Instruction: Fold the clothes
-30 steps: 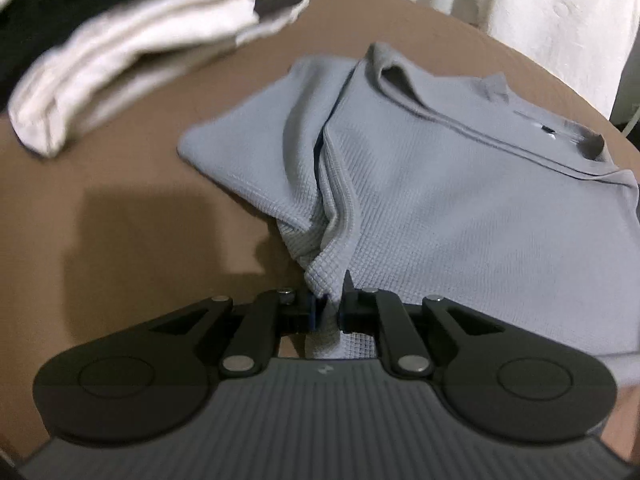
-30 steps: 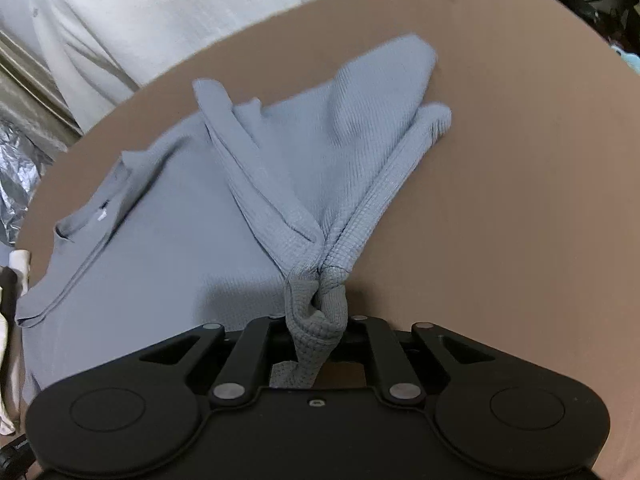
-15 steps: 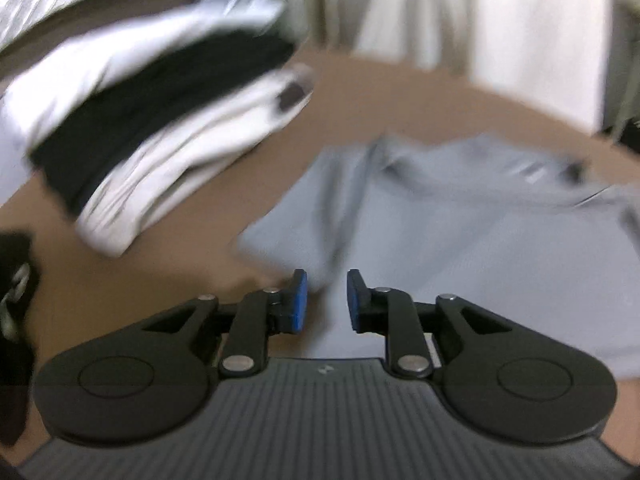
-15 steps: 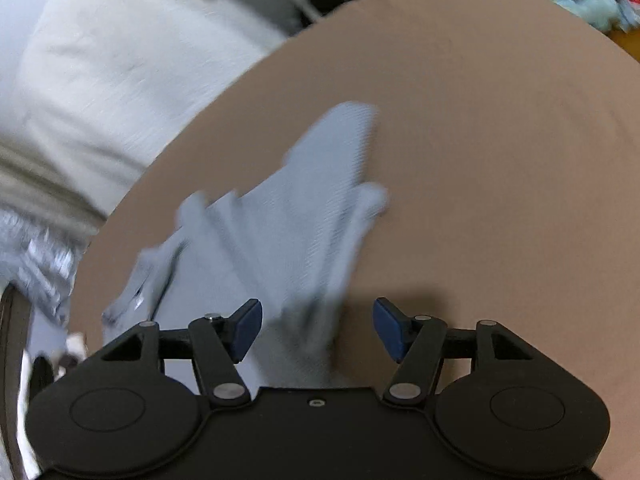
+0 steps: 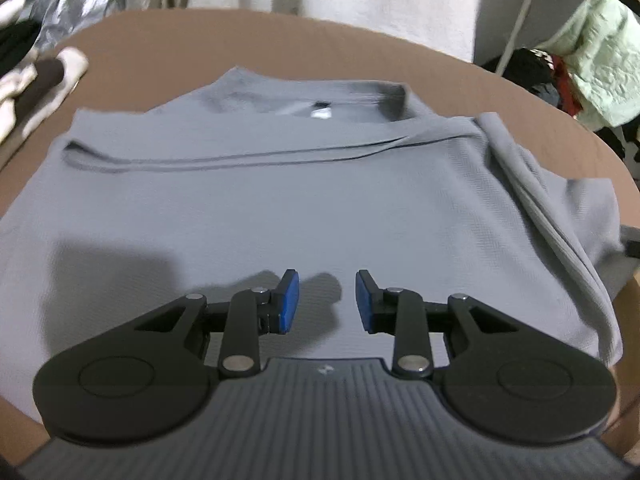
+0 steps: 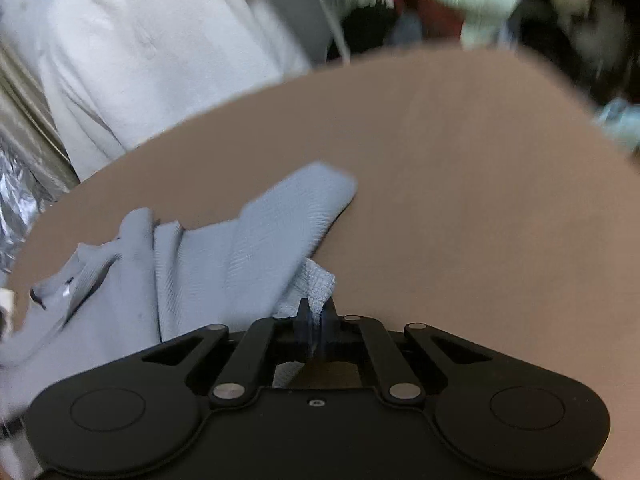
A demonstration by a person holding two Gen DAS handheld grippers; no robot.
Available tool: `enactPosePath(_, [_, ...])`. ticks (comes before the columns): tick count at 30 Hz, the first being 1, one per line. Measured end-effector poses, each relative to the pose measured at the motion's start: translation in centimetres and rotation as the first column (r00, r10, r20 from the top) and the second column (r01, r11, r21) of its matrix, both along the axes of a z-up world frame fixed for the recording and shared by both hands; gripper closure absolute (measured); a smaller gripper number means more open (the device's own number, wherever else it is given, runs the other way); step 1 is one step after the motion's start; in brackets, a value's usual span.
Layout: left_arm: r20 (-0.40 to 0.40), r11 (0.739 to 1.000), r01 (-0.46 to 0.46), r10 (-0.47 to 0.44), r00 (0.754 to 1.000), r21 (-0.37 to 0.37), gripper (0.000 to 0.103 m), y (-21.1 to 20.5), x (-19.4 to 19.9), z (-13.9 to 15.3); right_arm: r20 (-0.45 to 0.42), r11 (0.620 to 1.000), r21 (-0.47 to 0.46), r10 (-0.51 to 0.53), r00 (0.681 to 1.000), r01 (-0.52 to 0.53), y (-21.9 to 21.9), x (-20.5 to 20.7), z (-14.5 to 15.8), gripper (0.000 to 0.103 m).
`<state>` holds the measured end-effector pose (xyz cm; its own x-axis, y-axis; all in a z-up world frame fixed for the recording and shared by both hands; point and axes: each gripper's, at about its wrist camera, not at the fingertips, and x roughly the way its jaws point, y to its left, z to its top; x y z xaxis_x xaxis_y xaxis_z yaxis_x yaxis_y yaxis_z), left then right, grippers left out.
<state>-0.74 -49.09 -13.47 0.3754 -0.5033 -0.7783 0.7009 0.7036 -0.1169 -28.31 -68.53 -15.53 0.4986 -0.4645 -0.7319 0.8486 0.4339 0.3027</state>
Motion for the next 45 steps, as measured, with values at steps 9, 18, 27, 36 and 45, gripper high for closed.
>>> enactPosePath(9, [0.025,0.99,0.032,-0.036,0.999,0.137,0.066,-1.0,-1.3,-2.1,-0.374,0.997,-0.074,-0.047,0.926,0.02,2.5,0.3,1.2,0.084])
enactPosePath(18, [0.148,0.983,-0.021,-0.006,0.989,0.182,0.055,1.6,2.3,-1.7,-0.06,0.92,-0.12,0.367,0.928,-0.372,4.5,11.2,7.7,0.05])
enactPosePath(27, [0.175,0.987,-0.068,0.041,0.984,0.148,0.051,2.5,10.7,-1.7,-0.275,0.831,-0.285,0.406,0.871,-0.478,4.0,22.5,2.6,0.048])
enactPosePath(36, [0.329,0.975,-0.097,0.027,0.944,0.199,0.103,0.1,16.2,-2.3,-0.157,0.912,-0.226,0.314,0.936,-0.343,-0.8,20.8,-2.7,0.097])
enactPosePath(45, [0.459,0.96,-0.25,0.17,0.872,0.121,0.101,-1.6,20.5,0.7,0.021,0.973,-0.16,0.173,0.985,-0.167,-4.7,17.2,-2.2,0.099])
